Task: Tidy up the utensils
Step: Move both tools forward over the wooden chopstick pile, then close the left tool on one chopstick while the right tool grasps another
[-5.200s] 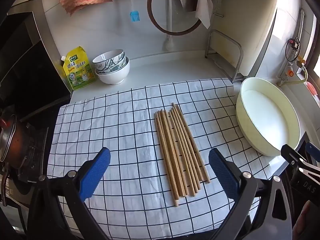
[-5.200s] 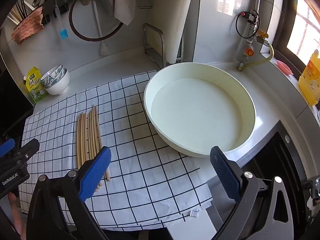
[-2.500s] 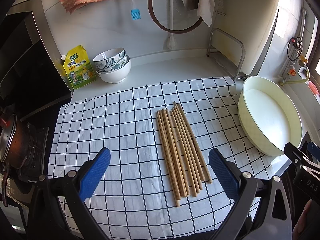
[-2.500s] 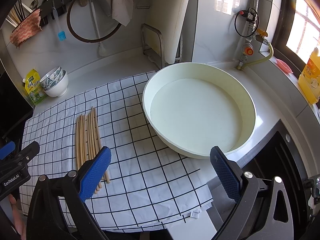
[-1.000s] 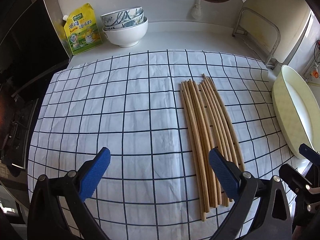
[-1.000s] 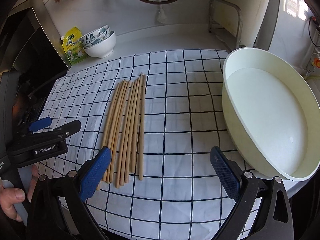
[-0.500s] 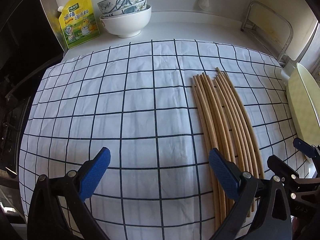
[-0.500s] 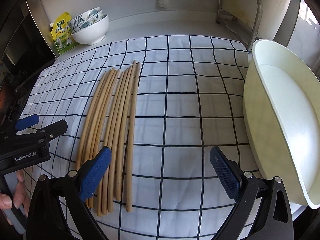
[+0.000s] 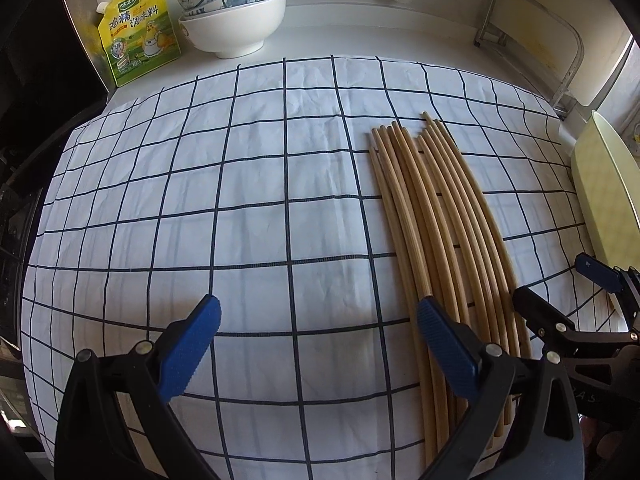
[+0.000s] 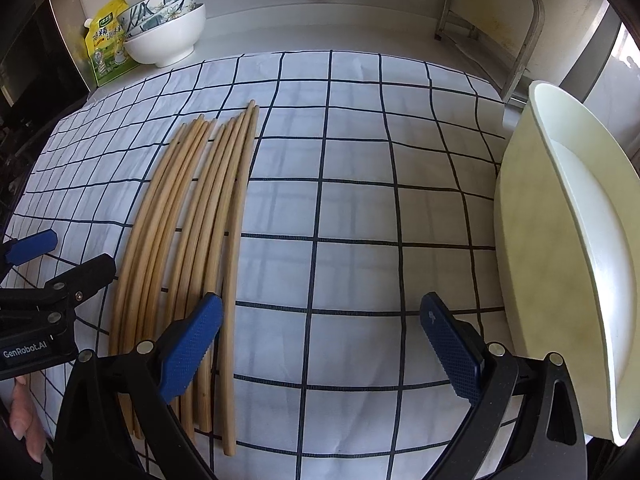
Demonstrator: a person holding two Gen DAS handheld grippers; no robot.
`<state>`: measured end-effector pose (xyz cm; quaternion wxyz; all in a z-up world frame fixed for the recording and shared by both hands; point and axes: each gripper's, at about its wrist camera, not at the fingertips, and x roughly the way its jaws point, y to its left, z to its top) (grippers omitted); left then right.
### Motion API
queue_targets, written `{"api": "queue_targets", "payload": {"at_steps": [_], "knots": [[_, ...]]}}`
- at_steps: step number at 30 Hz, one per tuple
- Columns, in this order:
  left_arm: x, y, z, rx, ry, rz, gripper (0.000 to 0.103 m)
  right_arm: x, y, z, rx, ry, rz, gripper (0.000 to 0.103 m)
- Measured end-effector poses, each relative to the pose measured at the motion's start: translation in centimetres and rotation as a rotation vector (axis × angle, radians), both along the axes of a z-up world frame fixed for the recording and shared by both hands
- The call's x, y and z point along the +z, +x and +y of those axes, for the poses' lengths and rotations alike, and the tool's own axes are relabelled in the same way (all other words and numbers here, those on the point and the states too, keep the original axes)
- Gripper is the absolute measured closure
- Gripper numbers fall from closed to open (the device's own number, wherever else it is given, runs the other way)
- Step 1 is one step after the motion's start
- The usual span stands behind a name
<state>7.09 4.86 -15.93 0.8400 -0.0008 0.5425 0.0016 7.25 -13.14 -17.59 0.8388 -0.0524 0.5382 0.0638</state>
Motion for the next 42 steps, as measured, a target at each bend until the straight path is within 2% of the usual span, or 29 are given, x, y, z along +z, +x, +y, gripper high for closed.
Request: {"api": "queue_targets", "payload": {"at_steps": [3,16,21,23,30,31,33,34,35,36,37,38,39,40,42], "knots": [[-0.1,-0.1,-0.1,-0.002,-0.004,0.005,0.006,-0.2,0.2,0.5,0.008,-0.036,-0.005,0.009],[-0.5,-0.3,-0.1,0.005,0.021,0.015,0.006,-0.3,0.8,-0.5,-0.023,-0.03,-0.019,0.009],[-0.7,-0.1,-0.7,0.0,0.044,0.019,0.005,-0.3,0.9,-0.3,-0.021,-0.033,-0.026,0.009],[-1.1,-0.1,-1.0,-0.004,0.078,0.038,0.005,-0.2,0.8,-0.1,-0.016,-0.04,-0.032,0.009],[-1.0,-0.2,-0.4,0.017,0.048,0.027,0.007,-0.1,0.6,1.0,0.025,-0.094,-0.09,0.01],[-1.0,-0.2,-0.4,0.017,0.032,0.026,0.012,0.0,0.5,1.3,0.042,-0.1,-0.104,0.013],[-0.9,-0.3,-0.5,0.01,0.002,0.022,0.023,0.1,0.2,1.7,0.07,-0.096,-0.113,0.025],[-0.7,-0.4,-0.7,0.004,0.006,0.015,0.031,0.1,0.1,1.9,0.082,-0.087,-0.113,0.029],[-0.6,-0.4,-0.9,-0.008,0.003,0.009,0.044,0.2,0.1,2.1,0.095,-0.075,-0.109,0.037],[-0.4,-0.5,-1.2,-0.018,0.003,0.007,0.049,0.2,0.2,2.2,0.108,-0.061,-0.102,0.047],[-0.3,-0.5,-1.4,-0.028,-0.001,0.006,0.061,0.3,0.2,2.4,0.12,-0.05,-0.094,0.052],[-0.2,-0.5,-1.6,-0.037,-0.003,0.007,0.071,0.3,0.3,2.6,0.135,-0.038,-0.085,0.062],[-0.2,-0.4,-1.7,-0.043,-0.006,0.009,0.077,0.3,0.3,2.9,0.151,-0.022,-0.074,0.074],[-0.1,-0.3,-1.7,-0.046,-0.009,0.011,0.086,0.3,0.3,3.2,0.167,-0.008,-0.065,0.08],[-0.1,-0.2,-1.6,-0.046,-0.011,0.016,0.093,0.3,0.3,3.9,0.187,-0.018,-0.062,0.096]]}}
